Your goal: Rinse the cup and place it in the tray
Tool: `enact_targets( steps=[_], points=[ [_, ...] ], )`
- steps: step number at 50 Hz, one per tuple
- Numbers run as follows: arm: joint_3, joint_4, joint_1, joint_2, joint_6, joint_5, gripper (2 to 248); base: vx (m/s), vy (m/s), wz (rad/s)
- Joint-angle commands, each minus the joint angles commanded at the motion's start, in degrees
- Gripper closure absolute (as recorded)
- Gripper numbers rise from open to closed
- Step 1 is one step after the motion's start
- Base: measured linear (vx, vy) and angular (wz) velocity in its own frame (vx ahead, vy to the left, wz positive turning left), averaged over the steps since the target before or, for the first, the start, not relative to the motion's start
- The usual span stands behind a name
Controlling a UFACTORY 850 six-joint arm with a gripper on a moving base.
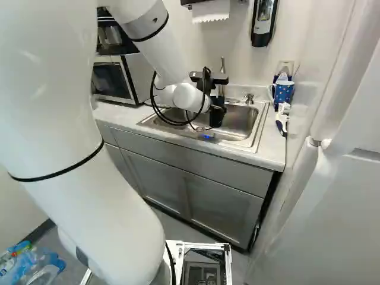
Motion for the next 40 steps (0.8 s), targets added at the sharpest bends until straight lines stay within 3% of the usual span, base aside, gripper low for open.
enact_targets(
  steps=[40],
  points=[
    [0.0,0.0,0.0,0.0,0.0,0.0,128,0.0,0.0,0.0]
  ],
)
